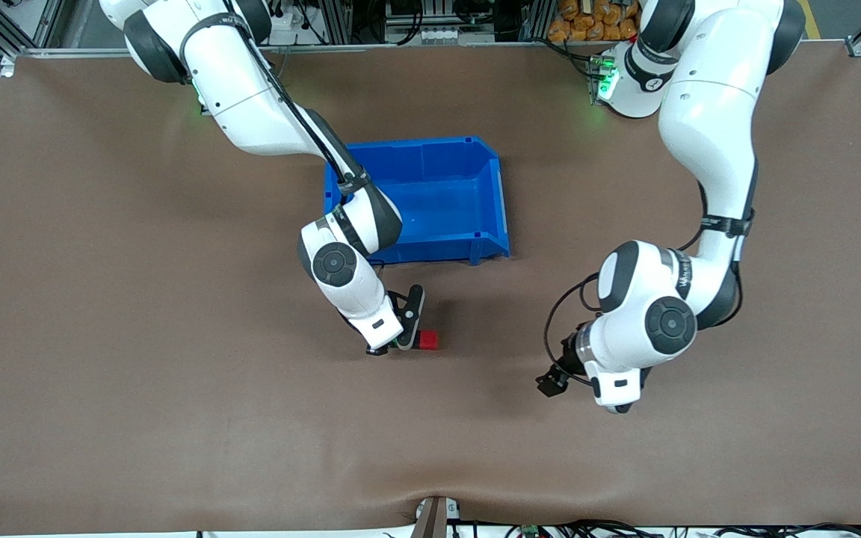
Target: Attach green and red cubes to black cube
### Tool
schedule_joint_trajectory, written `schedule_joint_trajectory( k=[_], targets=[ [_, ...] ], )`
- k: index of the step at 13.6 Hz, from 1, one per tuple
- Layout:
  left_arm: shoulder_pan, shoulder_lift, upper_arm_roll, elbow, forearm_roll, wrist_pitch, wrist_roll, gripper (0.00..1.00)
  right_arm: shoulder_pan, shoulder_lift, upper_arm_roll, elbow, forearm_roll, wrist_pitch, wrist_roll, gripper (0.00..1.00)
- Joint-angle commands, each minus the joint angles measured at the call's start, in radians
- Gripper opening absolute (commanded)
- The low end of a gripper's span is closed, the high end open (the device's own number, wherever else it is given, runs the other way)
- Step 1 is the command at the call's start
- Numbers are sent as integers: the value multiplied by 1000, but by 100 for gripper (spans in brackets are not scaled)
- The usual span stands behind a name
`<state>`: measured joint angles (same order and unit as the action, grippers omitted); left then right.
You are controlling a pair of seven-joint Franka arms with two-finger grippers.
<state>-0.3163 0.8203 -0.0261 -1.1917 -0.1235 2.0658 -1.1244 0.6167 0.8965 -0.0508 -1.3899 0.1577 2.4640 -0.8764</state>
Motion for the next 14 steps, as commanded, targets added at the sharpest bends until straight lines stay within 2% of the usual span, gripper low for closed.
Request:
schedule_joint_trajectory(
  k=[1, 2, 4, 8, 11, 14],
  targets=[
    [9, -67, -3, -26, 115, -55, 89, 100, 21, 38, -9, 35, 14, 26, 14, 71],
    [16, -79, -3, -26, 151, -64, 127, 100, 21, 38, -9, 34, 16, 27, 14, 100],
    [41, -114, -3, -26, 209, -91, 228, 100, 21, 38, -9, 34, 16, 29, 13, 100],
    [114, -182, -3, -26, 214, -131, 512, 100, 14, 32, -9, 34, 19, 26, 19, 100],
    [175, -260, -6, -26, 209, -208, 727, 100, 8, 1, -9, 28, 22, 9, 86, 100],
    [213, -334, -8, -26, 200, -309, 842, 100, -15, -43, -14, 22, 22, -87, 146, 100]
  ],
)
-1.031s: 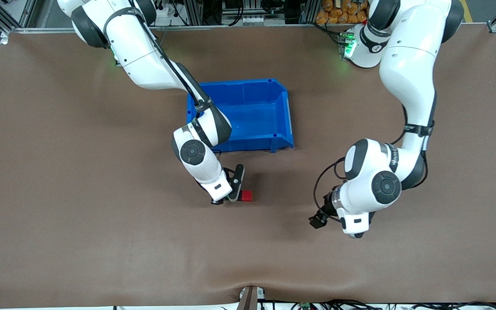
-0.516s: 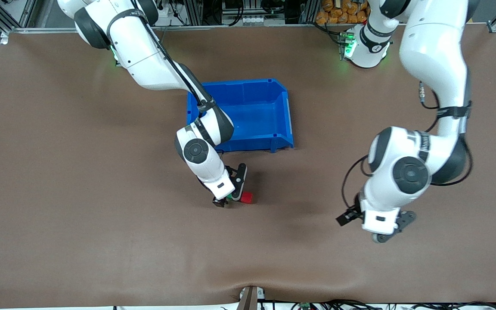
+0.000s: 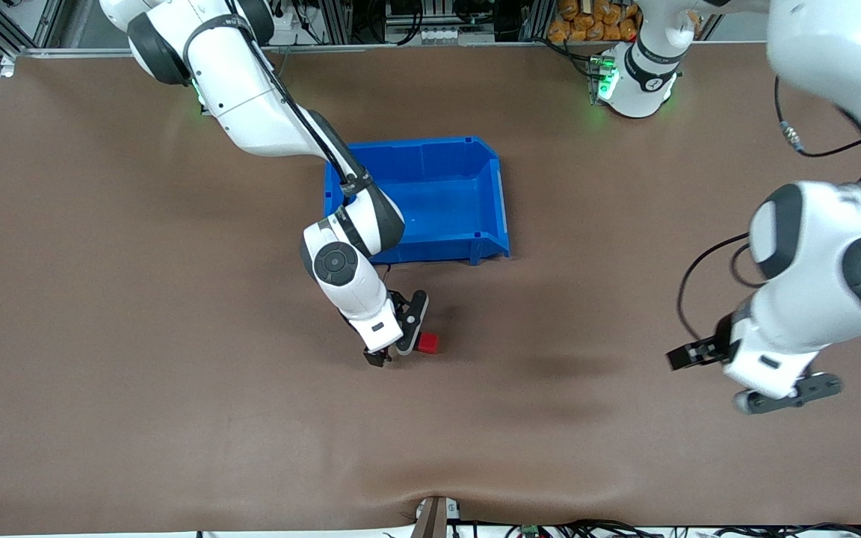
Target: Attach green and red cubes to black cube
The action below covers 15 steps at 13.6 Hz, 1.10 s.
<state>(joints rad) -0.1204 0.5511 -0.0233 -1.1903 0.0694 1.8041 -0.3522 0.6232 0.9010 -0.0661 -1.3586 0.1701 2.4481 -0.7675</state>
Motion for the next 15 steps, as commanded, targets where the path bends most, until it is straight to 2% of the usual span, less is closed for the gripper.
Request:
schedule_joint_trajectory(
  k=[1, 4, 7, 10, 11, 15],
  targets=[
    [36, -91, -12, -28, 7, -63, 131, 100, -31, -68, 0, -10, 9, -108, 63, 100],
    [59, -164, -14, -29, 4, -146, 249, 100, -75, -173, -6, -13, 2, -248, 228, 100],
    [80, -258, -17, -63, 1, -256, 262, 100, -146, -316, -53, -22, -3, -388, 325, 100],
    [132, -380, -17, -179, -58, -262, 307, 100, -204, -424, -101, -27, -3, -539, 434, 100],
    [166, -429, -17, -234, -94, -261, 335, 100, -235, -470, -101, -43, -3, -587, 486, 100],
    [214, -569, -17, -383, -98, -262, 355, 100, -347, -661, -89, -143, -4, -710, 750, 100]
  ],
)
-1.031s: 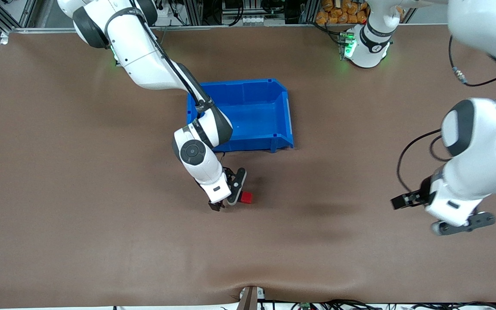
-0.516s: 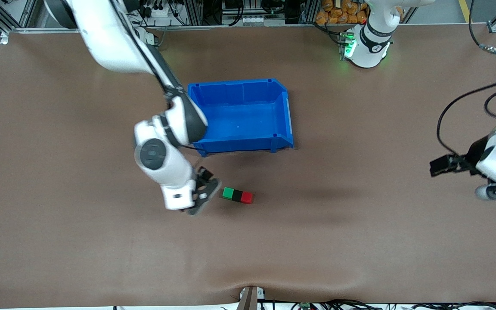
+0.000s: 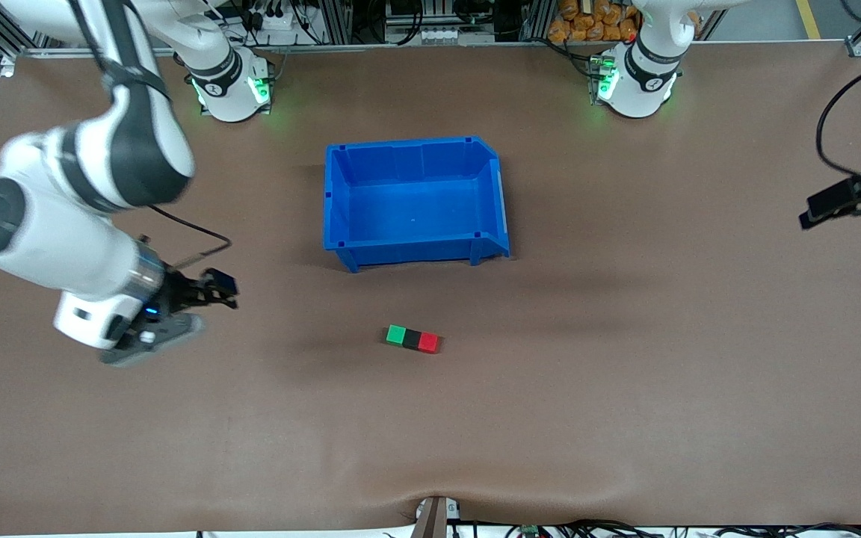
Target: Attach green and red cubes to black cube
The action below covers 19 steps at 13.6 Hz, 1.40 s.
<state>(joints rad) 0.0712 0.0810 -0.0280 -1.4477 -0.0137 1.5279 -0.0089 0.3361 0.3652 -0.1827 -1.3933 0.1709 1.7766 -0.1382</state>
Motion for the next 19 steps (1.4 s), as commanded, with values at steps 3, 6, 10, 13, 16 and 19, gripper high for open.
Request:
schedule_joint_trajectory(
  k=[3, 6, 10, 13, 16, 19],
  targets=[
    [19, -187, -48, -224, -17, 14, 4, 100, -179, -236, 57, -133, -25, -190, 158, 100],
    [12, -105, -72, -110, -5, 14, -3, 100, -256, -328, 92, -131, -65, -343, 233, 100],
    [7, -10, -72, 24, 20, -22, 1, 100, -368, -399, 232, -138, -108, -431, 354, 100],
    [-2, -4, -75, 24, 26, -22, 6, 100, -387, -405, 230, -142, -110, -428, 350, 100],
    [-2, -4, -79, 26, 27, -23, 6, 100, -387, -401, 226, -138, -114, -415, 341, 100],
    [5, -9, -78, 24, 15, -23, 4, 100, -376, -397, 230, -136, -126, -391, 339, 100]
  ],
)
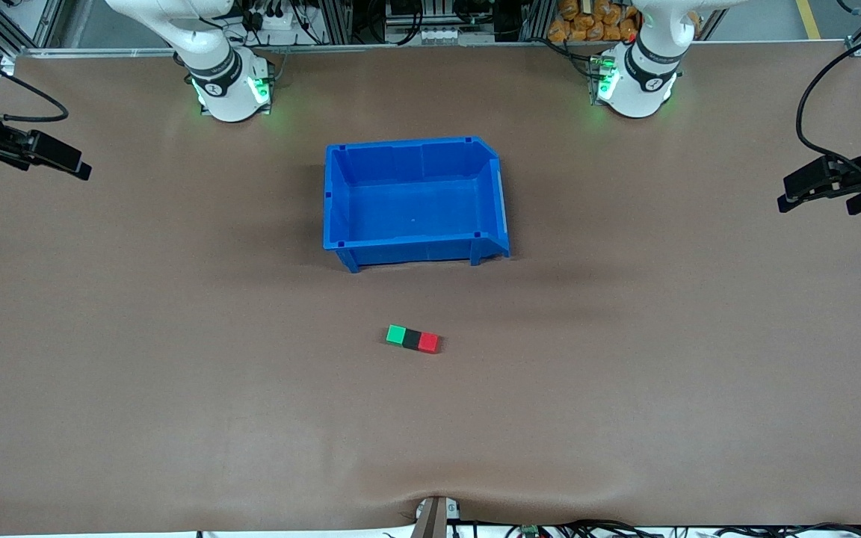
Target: Attach green and red cubes to black cube
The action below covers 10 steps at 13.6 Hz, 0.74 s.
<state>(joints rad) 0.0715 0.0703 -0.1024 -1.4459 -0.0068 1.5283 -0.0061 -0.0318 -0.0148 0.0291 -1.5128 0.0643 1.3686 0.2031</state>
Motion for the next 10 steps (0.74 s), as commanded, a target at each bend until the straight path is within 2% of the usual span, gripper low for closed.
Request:
schedule_joint_trajectory(
  k=[1, 10],
  targets=[
    [8, -1, -3, 22, 5, -23, 2, 100, -7, -16, 18, -18, -23, 17, -2, 100],
    [10, -4, -8, 22, 5, -34, 5, 100, -16, -10, 14, -15, -28, 32, -74, 100]
  ],
)
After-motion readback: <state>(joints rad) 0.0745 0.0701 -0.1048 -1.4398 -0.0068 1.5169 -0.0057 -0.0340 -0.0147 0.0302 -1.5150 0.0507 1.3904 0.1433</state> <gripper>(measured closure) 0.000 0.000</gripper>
